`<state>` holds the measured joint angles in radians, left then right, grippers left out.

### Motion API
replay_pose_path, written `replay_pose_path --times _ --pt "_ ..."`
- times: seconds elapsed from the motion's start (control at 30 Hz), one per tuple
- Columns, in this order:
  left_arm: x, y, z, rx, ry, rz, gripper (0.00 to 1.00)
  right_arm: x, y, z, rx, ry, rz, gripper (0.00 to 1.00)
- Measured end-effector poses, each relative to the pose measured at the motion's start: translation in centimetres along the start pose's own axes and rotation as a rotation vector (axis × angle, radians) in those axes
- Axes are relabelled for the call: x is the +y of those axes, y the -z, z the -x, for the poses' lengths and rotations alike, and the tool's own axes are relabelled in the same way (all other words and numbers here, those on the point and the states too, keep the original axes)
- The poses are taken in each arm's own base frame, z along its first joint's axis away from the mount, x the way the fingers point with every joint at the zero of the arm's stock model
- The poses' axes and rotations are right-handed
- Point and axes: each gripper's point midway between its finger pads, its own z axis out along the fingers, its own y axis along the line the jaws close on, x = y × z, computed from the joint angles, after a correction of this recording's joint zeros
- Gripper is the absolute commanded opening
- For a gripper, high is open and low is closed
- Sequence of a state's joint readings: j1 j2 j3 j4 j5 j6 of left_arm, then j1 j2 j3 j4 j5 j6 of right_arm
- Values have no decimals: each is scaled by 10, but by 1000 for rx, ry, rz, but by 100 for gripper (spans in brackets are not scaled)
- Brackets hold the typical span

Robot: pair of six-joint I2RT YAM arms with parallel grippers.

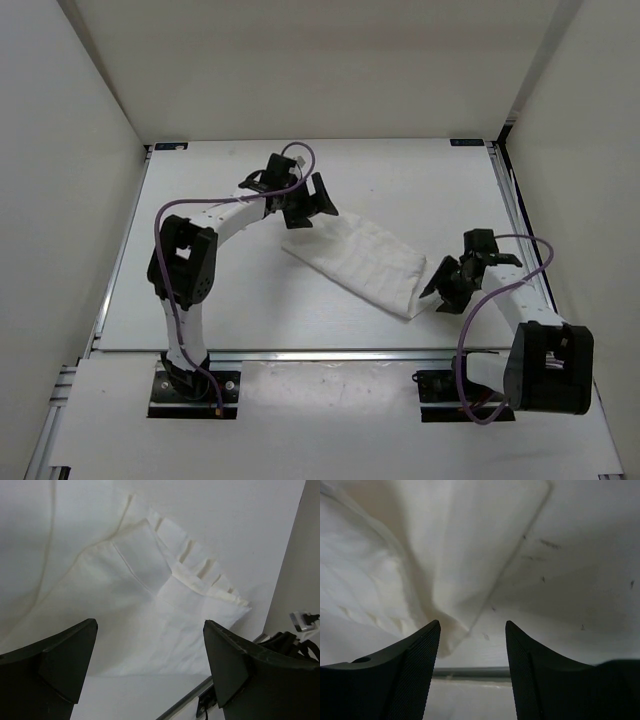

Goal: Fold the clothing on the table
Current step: Fold the skirt

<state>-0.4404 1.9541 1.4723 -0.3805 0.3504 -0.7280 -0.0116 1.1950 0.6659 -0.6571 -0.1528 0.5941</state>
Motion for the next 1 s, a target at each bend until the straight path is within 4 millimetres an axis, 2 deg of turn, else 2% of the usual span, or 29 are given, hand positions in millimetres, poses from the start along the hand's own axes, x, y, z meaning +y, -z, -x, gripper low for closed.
replay_pose_path --times 0.1,0.17,0.27,0.5,0.6,0.63,0.73,0.77,0.8,1.0 --pt "-5 -6 -18 32 -26 -10 99 -15 -8 -29 105 -24 -30 61" --pt "-4 -9 -27 45 -35 -8 99 -14 -11 -35 133 -27 -16 61" --pt "3 -15 -27 34 -39 -5 99 -8 -15 -41 148 -18 25 61" --pt "58 -31 -25 1 1 123 99 0 -19 -46 131 -75 158 66" --pt "68 -29 -16 -32 6 148 99 2 -18 -44 107 -81 179 66" --pt "70 -28 -14 -43 7 154 99 3 -18 -43 101 -81 183 81" --pt "79 -21 -13 -64 13 179 99 9 -17 -37 72 -76 214 84" --pt "83 -17 -15 -67 18 187 99 10 -17 -35 58 -74 220 95" --pt "88 -12 -16 -70 29 195 98 12 -16 -34 54 -83 236 99" --pt "125 26 -29 -84 114 246 99 23 -17 -26 13 -89 308 99"
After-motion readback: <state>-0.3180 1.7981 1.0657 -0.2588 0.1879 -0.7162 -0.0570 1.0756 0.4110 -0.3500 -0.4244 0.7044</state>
